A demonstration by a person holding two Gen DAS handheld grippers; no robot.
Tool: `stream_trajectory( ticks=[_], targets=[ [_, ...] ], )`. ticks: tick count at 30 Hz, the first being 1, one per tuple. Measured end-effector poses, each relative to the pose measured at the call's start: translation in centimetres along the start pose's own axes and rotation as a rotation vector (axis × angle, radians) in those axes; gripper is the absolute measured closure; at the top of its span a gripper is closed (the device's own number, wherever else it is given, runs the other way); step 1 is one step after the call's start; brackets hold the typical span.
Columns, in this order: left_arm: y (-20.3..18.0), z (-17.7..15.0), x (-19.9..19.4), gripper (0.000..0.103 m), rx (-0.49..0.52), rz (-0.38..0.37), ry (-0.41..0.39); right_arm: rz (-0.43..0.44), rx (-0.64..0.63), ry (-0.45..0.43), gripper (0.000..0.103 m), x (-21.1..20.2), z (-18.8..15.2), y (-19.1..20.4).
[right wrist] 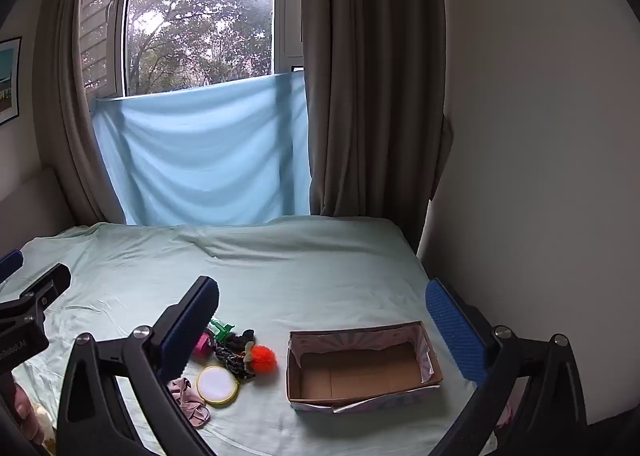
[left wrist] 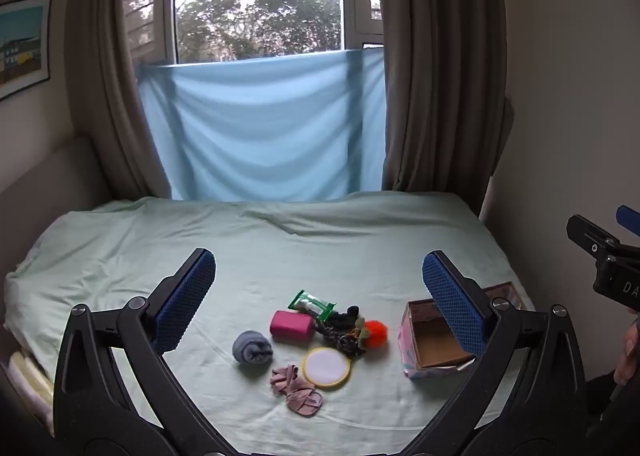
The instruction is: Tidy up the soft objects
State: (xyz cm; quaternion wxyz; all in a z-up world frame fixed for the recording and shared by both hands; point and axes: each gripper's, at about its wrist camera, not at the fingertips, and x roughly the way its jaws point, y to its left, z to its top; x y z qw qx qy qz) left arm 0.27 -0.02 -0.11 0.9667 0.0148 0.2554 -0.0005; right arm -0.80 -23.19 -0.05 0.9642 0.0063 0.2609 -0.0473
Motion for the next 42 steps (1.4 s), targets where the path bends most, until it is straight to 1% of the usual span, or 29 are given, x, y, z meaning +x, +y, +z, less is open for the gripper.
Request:
stream_trajectory(
  ticks=[2, 6, 8, 9, 12, 13, 17, 42],
  targets=[
    [-0.6, 0.0, 0.1, 0.0, 0.017, 0.006, -0.008, -0.001, 0.002, -0.001, 0.0, 0.1, 0.0, 0.0],
    [0.0, 0.2, -0.5, 0.0, -0.008, -0.015, -0.028, -0.001, 0.005, -0.001, 0.0, 0.3, -0.2, -0.2],
    [0.1, 0.3, -0.7, 0.0, -0.006, -0.012, -0.027, 0.003, 0.007, -0.001, 0.0, 0.5, -0.3, -0.2],
    [-0.1, 0.4, -0.2, 0.0, -0.007, -0.006, -0.017, 0.0, -0.001, 0.003, 0.0, 0.6, 0.3, 0.0],
    [-0.4, 0.3, 0.1, 0.0, -0.008, -0.003, -0.009, 0.005, -0.004, 0.007, 0.0, 0.8, 0.4, -0.1],
    [-0.4, 0.3, 0.1, 0.0, -0.008, -0.002, -0.008, 0.006, -0.005, 0.001, 0.0, 0.2, 0.4, -0.1],
    [-0.3, 0.1, 0.2, 0.0, -0.007, 0.005, -0.006, 0.01, -0.004, 0.003, 0.0, 0.2, 0.5, -0.1],
    [-0.3, 0.0, 0.9, 0.0, -0.025, -0.009, 0.005, 0.014, -0.013, 0.004, 0.0, 0.4, 0.4, 0.5]
  ],
)
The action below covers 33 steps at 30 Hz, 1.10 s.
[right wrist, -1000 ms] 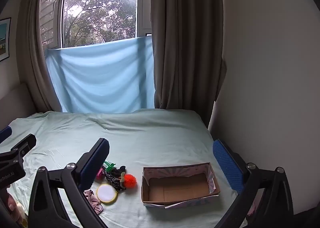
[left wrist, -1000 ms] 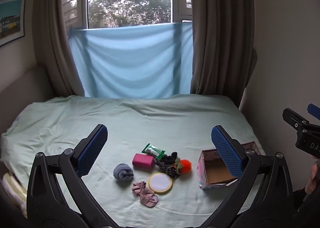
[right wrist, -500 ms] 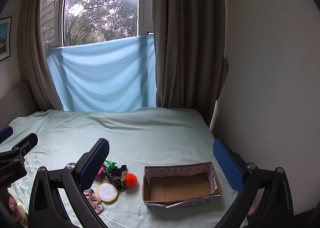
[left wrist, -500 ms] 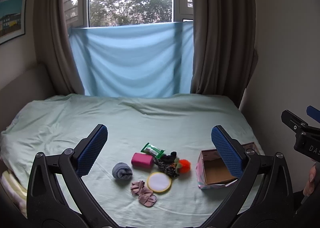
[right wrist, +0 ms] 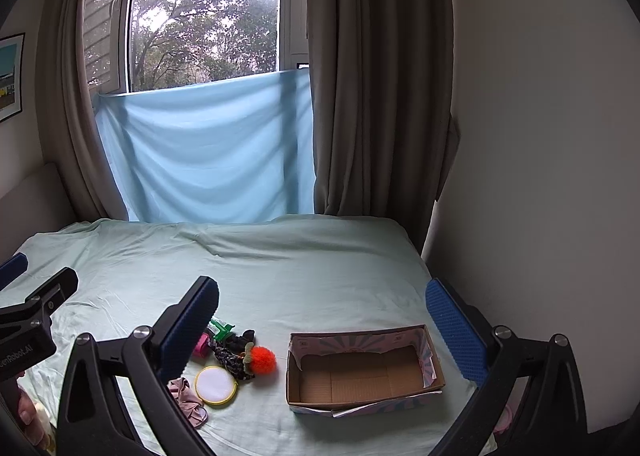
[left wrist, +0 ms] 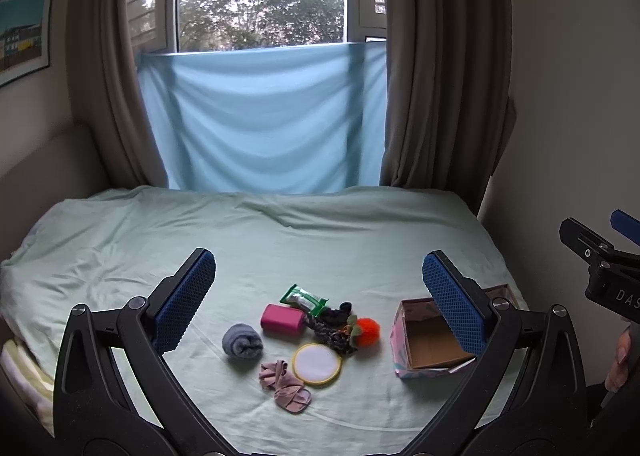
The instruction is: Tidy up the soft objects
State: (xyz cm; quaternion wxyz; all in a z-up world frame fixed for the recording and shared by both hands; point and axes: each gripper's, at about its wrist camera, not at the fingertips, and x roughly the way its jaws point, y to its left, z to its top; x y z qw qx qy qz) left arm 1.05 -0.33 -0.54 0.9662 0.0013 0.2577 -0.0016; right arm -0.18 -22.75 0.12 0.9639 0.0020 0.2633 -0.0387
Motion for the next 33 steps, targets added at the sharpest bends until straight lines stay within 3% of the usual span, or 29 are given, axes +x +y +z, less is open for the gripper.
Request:
stream_trajectory(
  ticks=[33],
  targets=[
    [0.66, -0.03, 0.05, 0.0, -0.009, -0.011, -0.025, 0.016, 0.004, 0.0, 0.0, 0.56, 0.22, 0.55]
  ],
)
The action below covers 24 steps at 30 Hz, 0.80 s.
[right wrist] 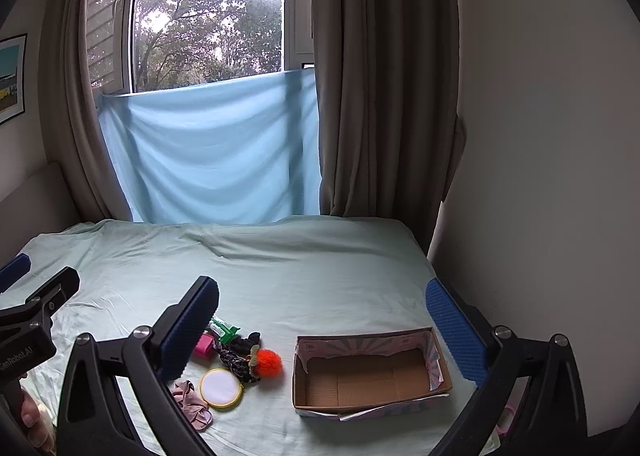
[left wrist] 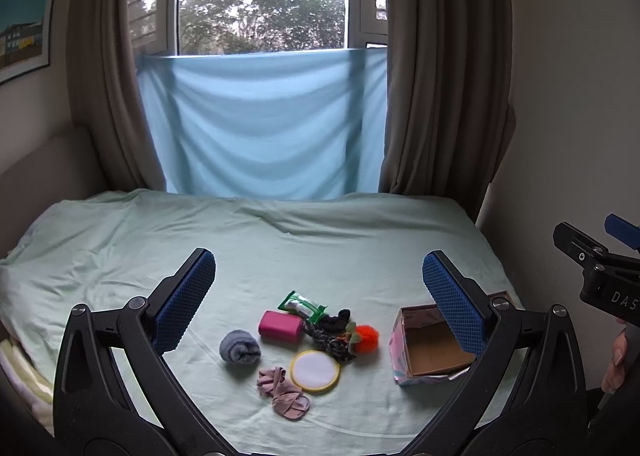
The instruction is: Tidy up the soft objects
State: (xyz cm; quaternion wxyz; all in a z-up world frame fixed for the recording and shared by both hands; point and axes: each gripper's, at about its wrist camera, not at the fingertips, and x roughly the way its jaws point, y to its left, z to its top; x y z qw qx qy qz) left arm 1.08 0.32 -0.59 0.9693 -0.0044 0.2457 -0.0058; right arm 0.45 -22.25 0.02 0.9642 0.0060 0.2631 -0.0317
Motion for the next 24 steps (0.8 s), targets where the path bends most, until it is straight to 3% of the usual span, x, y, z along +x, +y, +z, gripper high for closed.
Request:
stream_trajectory(
  ticks=[24],
  targets=[
    [0.26, 0.53, -0.41, 0.0, -0.014, -0.026, 0.017, 0.005, -0.013, 0.004, 0.0, -0.17, 0.34, 0.44]
  ],
)
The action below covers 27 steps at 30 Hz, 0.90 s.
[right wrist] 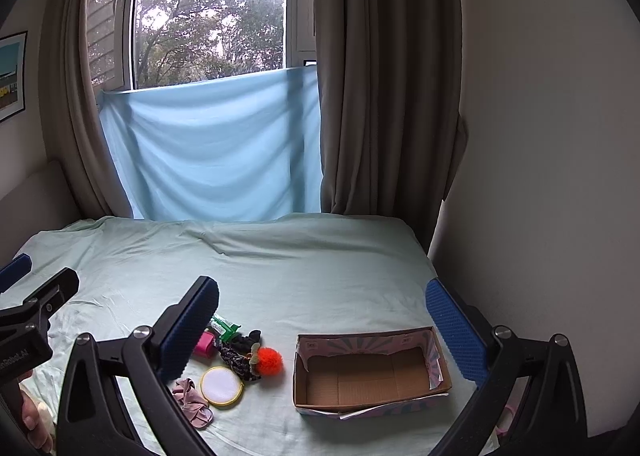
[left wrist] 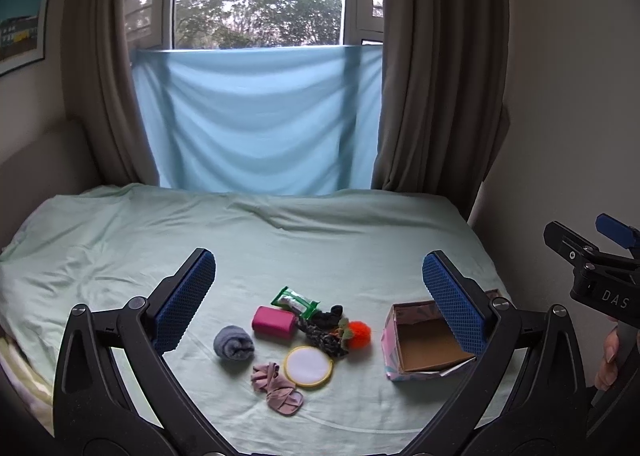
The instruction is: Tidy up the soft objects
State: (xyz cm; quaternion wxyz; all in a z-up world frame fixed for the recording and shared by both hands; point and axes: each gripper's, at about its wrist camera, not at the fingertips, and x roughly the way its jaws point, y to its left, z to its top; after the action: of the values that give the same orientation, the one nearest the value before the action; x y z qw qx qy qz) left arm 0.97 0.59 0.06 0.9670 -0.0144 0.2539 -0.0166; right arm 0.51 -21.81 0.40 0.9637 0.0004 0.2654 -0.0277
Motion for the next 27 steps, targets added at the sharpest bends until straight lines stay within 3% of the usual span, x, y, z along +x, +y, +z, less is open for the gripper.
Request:
stream_trajectory(
  ticks=[7, 14, 18, 27],
  targets=[
    [2.0, -0.8, -0.5, 0.0, -0.015, 0.039, -0.005, 0.03, -0.067, -0.021, 0.0, -0.4, -0.1, 1.3],
    [7.4, -3.8, 1.5, 0.0, -0.03, 0.031, 0.05, 0.07, -0.07, 0.014, 0.0, 1.1, -2.5, 4.9],
    [11.4, -5.4, 4.3, 0.0, -0.01, 0.007, 0.101, 0.072, -0.003, 0.062, 0.0, 3.0, -4.7, 7.9],
    [19.2, -11.4, 14.0, 0.0, 0.088, -0.116, 0.247, -0.026, 0.13, 0.183, 0.0, 8.7, -12.5, 15.2]
  ],
)
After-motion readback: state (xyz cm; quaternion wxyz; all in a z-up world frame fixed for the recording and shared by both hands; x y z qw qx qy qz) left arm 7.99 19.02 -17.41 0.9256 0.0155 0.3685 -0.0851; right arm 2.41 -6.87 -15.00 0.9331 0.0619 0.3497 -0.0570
